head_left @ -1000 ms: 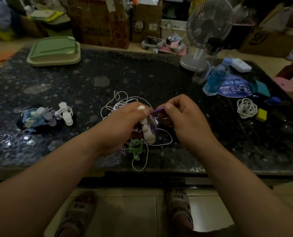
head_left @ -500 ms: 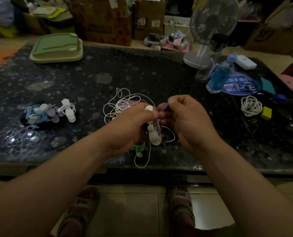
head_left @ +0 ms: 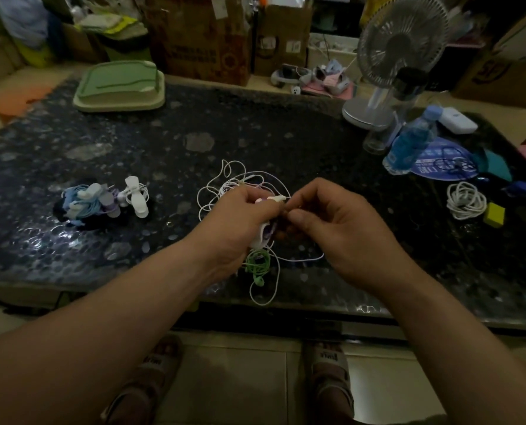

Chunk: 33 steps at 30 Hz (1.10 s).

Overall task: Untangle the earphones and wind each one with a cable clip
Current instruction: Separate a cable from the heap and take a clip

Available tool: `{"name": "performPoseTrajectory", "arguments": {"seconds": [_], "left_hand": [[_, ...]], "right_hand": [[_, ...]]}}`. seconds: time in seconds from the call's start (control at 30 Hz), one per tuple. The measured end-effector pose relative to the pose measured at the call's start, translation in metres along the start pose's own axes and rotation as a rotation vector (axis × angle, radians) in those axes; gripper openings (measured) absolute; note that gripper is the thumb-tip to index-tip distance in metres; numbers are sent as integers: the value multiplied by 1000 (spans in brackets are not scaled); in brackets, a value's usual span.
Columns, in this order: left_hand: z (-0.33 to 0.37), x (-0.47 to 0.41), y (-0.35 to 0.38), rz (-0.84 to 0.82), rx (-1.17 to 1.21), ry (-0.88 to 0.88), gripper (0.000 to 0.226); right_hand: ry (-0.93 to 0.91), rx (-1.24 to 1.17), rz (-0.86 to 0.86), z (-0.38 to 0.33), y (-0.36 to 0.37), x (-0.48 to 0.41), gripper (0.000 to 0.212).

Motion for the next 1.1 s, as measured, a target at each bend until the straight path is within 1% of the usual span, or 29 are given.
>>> {"name": "performPoseTrajectory", "arguments": {"seconds": [0.03,0.07,0.23,0.33,0.4,0.47,0.53,0.6,0.63,0.7,0.73,0.8,0.93,1.0,1.1], "left_hand": [[-1,-1,-2,-9,-20,8,5],[0,0,-3,-34,-37,13,8],[0,5,-3,-258,-113,2,33],[-2,9,-4,-340,-146,-35,43],[-1,11,-3,-303,-145,-9,42],[3,11,-4,-187,-90,30,31],[4,6,-7,-116,-58,50,21],[3,4,-11,-113,-147,64,18],[2,3,-12,-131,-243,80,21],[2,5,-15,-197,-462,123,27],[3,7,-15,-250,-550,134,25],[4,10,-13,-359,-636,114,20],[3,16,-8,-516,-663,109,20],[5,16,-9,-545,-629,131,26],[9,16,-11,-597,-587,161,40]], "right_hand": [[12,-14,-3,2,-1,-1,11],[32,-43,0,3,-2,-1,10],[96,-217,75,6,-4,-2,8],[116,-257,110,7,-4,-1,6],[88,-234,129,6,-5,-1,6],[46,-174,119,6,-6,-2,7],[17,-102,57,4,-2,-1,8],[-8,-23,11,3,2,-1,9],[-14,-5,-3,3,3,-1,9],[-15,-21,-17,3,3,-1,7],[-21,-26,-15,3,1,0,7],[-51,1,-23,4,-2,-1,8],[-53,41,-126,4,1,-2,9],[-52,42,-168,4,2,-2,8],[-35,-24,-160,4,2,-3,5]]}}
Point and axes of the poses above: each hand's wrist, its own x-axis away from the middle knuckle, its own y-axis out of the palm, z = x × y, the point moved 3 cm from there along -x, towards the middle knuckle, and after that the axes turned 2 degrees about -x, right-handed, at the moved point
